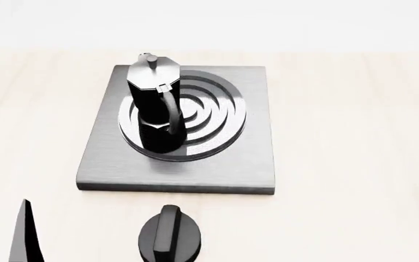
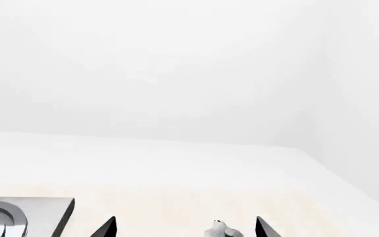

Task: Put both moka pots on the stove.

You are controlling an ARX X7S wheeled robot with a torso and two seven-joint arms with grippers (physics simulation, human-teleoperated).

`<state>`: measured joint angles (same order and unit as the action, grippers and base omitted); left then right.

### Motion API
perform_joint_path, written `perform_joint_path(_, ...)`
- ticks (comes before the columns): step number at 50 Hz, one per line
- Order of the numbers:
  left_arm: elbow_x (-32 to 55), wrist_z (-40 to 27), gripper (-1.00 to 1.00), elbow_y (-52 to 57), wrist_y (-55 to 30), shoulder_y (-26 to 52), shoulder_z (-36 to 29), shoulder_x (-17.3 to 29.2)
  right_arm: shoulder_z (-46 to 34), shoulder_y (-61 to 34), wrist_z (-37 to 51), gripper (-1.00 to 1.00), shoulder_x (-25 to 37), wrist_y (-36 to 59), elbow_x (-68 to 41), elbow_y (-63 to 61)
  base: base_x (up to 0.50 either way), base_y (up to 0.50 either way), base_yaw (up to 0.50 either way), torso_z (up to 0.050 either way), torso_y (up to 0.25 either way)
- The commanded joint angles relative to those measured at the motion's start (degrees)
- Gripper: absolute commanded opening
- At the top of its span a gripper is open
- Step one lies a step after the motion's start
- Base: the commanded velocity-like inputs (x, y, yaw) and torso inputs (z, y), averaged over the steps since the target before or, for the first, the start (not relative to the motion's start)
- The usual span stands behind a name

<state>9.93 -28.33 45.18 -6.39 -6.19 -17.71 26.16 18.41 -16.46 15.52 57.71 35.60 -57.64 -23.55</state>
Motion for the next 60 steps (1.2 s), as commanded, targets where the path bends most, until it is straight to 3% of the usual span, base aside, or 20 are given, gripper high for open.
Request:
perform_joint_path(1, -0.1, -0.1, 1.0, -0.1, 0.1, 0.0, -0.3, 0.1, -1.1, -3.1, -3.1, 1.0, 4.7, 3.0, -1.2, 8.2, 0.0, 0.0, 0.0, 0.0, 0.0)
perform_joint_path(8, 0.0, -0.2, 1.0, 0.1, 0.1, 0.0, -0.2, 0.2, -9.3, -11.8, -5.6, 1.0, 7.0, 5.9, 0.0, 12.8, 0.0, 0.0, 0.0, 0.0, 0.0)
perform_joint_path(16, -0.1, -0.2, 1.0, -0.2, 0.6, -0.1, -0.5, 0.2, -13.3, -13.4, -7.8, 1.0, 8.8, 8.4, 1.5, 16.7, 0.0, 0.0, 0.0, 0.0, 0.0)
perform_joint_path(32, -0.4, -0.3, 1.0, -0.1, 0.3, 0.1, -1.2, 0.2, -21.0, -21.0, -13.4, 1.0, 6.4, 8.7, 6.4, 27.2, 0.0, 0.0, 0.0, 0.0, 0.0)
perform_joint_path(60, -0.7, -0.3, 1.0, -1.3, 0.8, 0.5, -2.1, 0.1, -23.7, -21.8, -18.1, 1.0, 0.4, -1.4, 12.9, 38.4, 0.0, 0.0, 0.0, 0.0, 0.0)
